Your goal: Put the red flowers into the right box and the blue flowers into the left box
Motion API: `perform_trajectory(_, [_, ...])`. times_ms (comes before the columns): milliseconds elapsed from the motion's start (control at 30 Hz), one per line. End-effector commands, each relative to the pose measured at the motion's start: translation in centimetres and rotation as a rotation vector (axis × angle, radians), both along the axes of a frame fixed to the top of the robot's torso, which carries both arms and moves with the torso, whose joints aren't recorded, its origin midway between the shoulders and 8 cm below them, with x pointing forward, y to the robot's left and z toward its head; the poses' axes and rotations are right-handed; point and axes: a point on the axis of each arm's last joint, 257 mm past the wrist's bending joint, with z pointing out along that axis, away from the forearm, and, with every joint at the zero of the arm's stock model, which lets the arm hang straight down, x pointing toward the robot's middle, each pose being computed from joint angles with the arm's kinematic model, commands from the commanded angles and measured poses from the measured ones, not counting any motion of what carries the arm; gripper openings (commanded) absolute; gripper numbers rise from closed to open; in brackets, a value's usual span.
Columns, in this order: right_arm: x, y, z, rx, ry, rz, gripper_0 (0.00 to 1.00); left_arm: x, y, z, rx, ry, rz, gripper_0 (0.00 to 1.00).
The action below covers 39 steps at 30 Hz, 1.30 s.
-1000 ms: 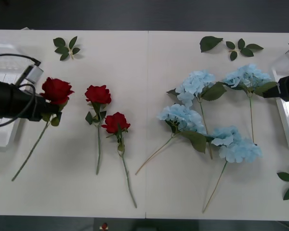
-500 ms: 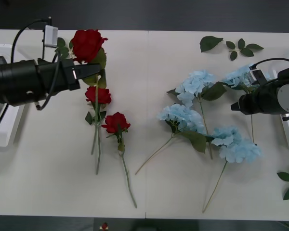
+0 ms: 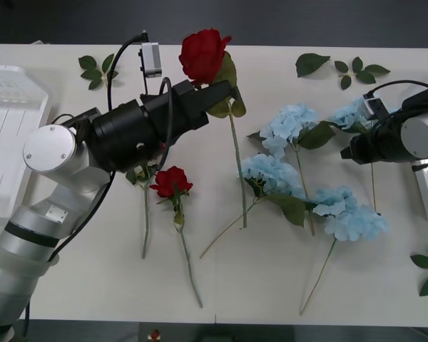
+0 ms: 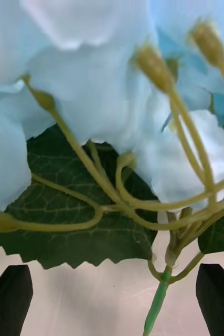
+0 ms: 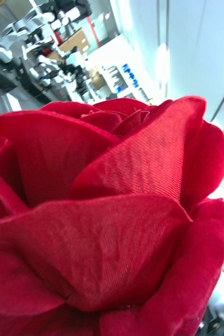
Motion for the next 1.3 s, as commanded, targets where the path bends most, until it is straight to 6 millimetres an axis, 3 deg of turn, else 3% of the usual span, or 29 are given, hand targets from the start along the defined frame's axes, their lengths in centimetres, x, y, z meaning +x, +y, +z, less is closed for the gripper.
perform_trajectory(33, [0.9, 0.0, 1.9, 0.013, -0.028, 0.001, 1.0, 0.4, 0.0, 2.6, -0.007, -0.056, 0.024, 0.0])
perform_trajectory(167, [0.6, -0.2, 3.9, 0.034, -0.036, 0.035, 1.0, 0.4, 0.1, 2.5, -0.004, -0.054, 0.026, 0.0])
perform_trajectory(333, [-2.2, -0.2, 8.2, 0.06, -0.009, 0.173, 1.0, 0.4, 0.3, 2.3, 0.002, -0.052, 0.026, 0.0])
perform_trajectory(533, [-4.8, 1.4, 11.0, 0.15, -0.006, 0.281, 1.0, 0.3, 0.1, 2.7, -0.007, -0.054, 0.02, 0.0])
perform_trajectory(700, [-7.5, 5.0, 14.1, 0.375, -0.056, 0.38, 1.0, 0.3, 0.1, 2.9, -0.01, -0.056, 0.016, 0.0])
perform_trajectory(800, [-9.3, 6.2, 14.9, 0.43, -0.082, 0.447, 1.0, 0.3, 0.1, 3.1, -0.015, -0.056, 0.015, 0.0])
perform_trajectory(933, [-12.7, 9.3, 16.1, 0.509, -0.131, 0.575, 1.0, 0.2, -0.1, 3.5, -0.027, -0.056, 0.008, 0.0])
perform_trajectory(1100, [-16.6, 13.8, 16.6, 0.593, -0.159, 0.72, 1.0, 0.1, -0.4, 4.0, -0.041, -0.059, 0.006, 0.0])
perform_trajectory(1300, [-19.7, 17.7, 16.3, 0.649, -0.227, 0.862, 1.0, 0.1, -0.6, 4.1, -0.051, -0.056, 0.004, 0.0])
